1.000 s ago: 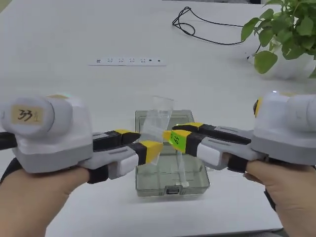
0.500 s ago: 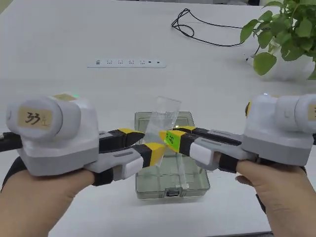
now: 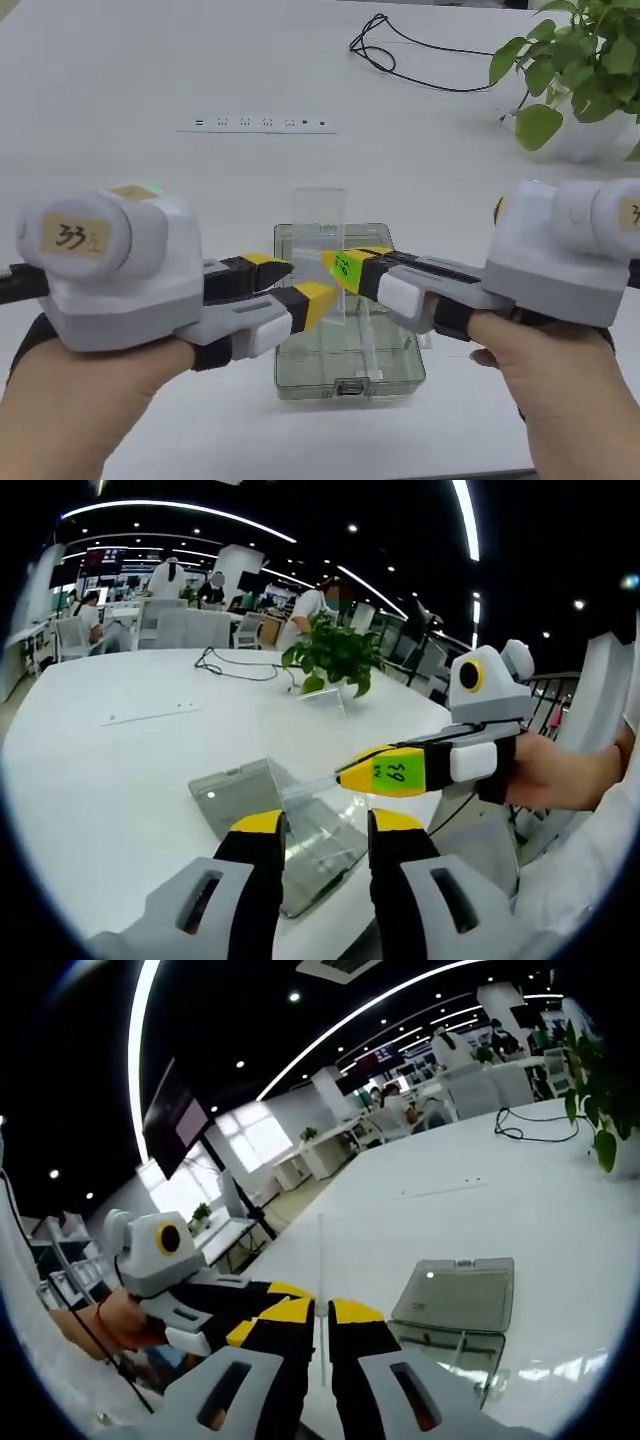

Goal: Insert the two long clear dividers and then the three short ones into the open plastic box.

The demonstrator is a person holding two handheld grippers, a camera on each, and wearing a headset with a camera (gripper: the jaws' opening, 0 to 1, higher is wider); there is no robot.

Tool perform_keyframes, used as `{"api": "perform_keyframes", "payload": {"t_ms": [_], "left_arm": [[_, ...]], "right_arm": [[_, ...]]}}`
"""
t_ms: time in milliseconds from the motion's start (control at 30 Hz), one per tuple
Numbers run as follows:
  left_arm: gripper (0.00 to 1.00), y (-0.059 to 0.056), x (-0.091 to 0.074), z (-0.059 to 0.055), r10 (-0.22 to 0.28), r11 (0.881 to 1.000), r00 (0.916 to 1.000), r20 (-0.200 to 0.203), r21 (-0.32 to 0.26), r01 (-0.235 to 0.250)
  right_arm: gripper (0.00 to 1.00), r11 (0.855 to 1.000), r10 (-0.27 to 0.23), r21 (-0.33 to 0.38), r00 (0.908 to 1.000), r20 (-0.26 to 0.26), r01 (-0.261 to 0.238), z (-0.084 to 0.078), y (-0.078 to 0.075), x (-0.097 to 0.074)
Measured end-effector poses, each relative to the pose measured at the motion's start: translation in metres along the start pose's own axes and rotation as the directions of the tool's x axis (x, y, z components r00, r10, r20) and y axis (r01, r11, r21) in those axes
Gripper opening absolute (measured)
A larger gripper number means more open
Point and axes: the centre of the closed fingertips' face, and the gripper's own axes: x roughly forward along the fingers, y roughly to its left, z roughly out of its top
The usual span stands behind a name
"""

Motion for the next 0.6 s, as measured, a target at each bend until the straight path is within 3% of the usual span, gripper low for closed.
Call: {"api": "perform_keyframes", "payload": {"t_ms": [133, 233, 367, 600], "left_arm": [[0.3, 0.001, -0.003, -0.004, -0.013, 1.0, 0.9999, 0.001, 0.013, 0.013], [0.35, 0.005, -0.005, -0.007, -0.011, 1.0, 0.9999, -0.006, 0.02, 0.011], [0.36, 0.015, -0.015, -0.019, -0.001, 0.999, 0.9996, -0.028, 0.045, 0.002], [0.53, 0.025, -0.027, -0.03, -0.02, 0.995, 0.9995, -0.026, 0.093, 0.022]], "right_arm": [[0.07, 1.0, -0.005, 0.022, 0.9999, -0.009, 0.005, 0.001, -0.001, 0.001], [0.07, 0.999, -0.013, 0.046, 0.9998, -0.012, 0.014, 0.004, -0.004, 0.0], [0.07, 0.997, -0.039, 0.07, 0.9978, -0.053, 0.043, 0.005, -0.014, 0.001], [0.07, 0.995, -0.084, 0.038, 0.9888, -0.123, 0.09, 0.004, -0.025, 0.006]]}}
